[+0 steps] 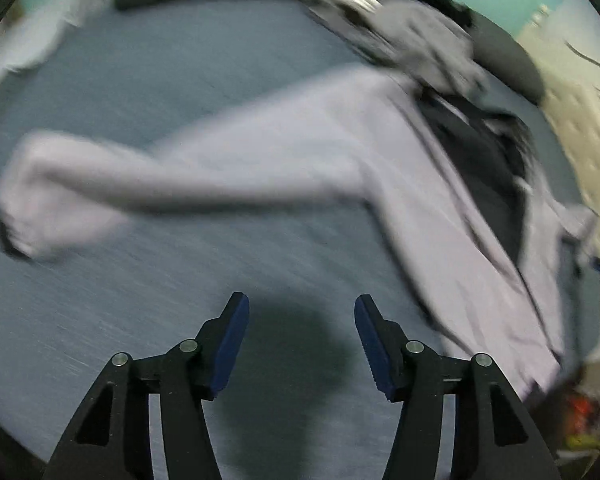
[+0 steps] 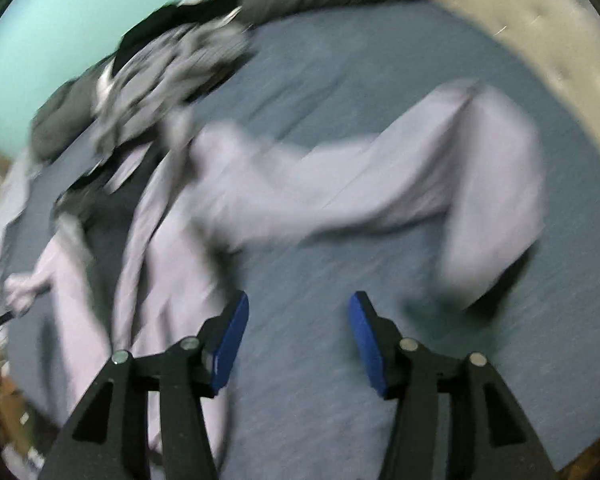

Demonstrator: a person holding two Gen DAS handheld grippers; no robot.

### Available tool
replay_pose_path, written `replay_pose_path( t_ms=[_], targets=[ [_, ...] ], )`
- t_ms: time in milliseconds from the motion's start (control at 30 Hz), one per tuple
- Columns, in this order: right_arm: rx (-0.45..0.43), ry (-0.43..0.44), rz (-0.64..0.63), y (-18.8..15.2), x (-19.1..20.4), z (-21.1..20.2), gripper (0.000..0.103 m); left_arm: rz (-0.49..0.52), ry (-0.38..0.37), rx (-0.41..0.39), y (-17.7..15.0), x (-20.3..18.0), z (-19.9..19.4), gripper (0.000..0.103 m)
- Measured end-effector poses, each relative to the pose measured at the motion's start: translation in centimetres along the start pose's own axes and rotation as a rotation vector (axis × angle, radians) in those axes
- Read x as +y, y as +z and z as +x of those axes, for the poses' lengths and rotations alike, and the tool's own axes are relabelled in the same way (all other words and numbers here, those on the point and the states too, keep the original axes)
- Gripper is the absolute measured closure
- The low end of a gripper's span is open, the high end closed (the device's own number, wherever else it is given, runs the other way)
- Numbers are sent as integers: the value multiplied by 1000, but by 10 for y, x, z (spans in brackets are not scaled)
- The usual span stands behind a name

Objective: Fold clothes

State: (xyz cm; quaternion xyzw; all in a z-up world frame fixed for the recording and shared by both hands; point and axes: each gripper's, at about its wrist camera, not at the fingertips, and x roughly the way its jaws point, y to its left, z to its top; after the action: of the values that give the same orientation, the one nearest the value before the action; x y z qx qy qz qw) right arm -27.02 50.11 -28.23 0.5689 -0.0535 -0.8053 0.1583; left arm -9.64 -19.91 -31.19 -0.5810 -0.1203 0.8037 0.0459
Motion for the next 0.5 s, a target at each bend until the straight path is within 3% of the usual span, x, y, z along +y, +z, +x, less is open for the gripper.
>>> replay_pose_path(
  t_ms=[133,233,500],
  targets=[
    [148,130,-13,-58,38,37,45,53,-140,115,-44,-68,43,43],
    [210,148,-37,-89,59,53,43,91,-190,181,-74,-109,65,42],
    [308,178,-9,-143,79,75,40,4,-285,236,-105,-140,90,37]
  ],
)
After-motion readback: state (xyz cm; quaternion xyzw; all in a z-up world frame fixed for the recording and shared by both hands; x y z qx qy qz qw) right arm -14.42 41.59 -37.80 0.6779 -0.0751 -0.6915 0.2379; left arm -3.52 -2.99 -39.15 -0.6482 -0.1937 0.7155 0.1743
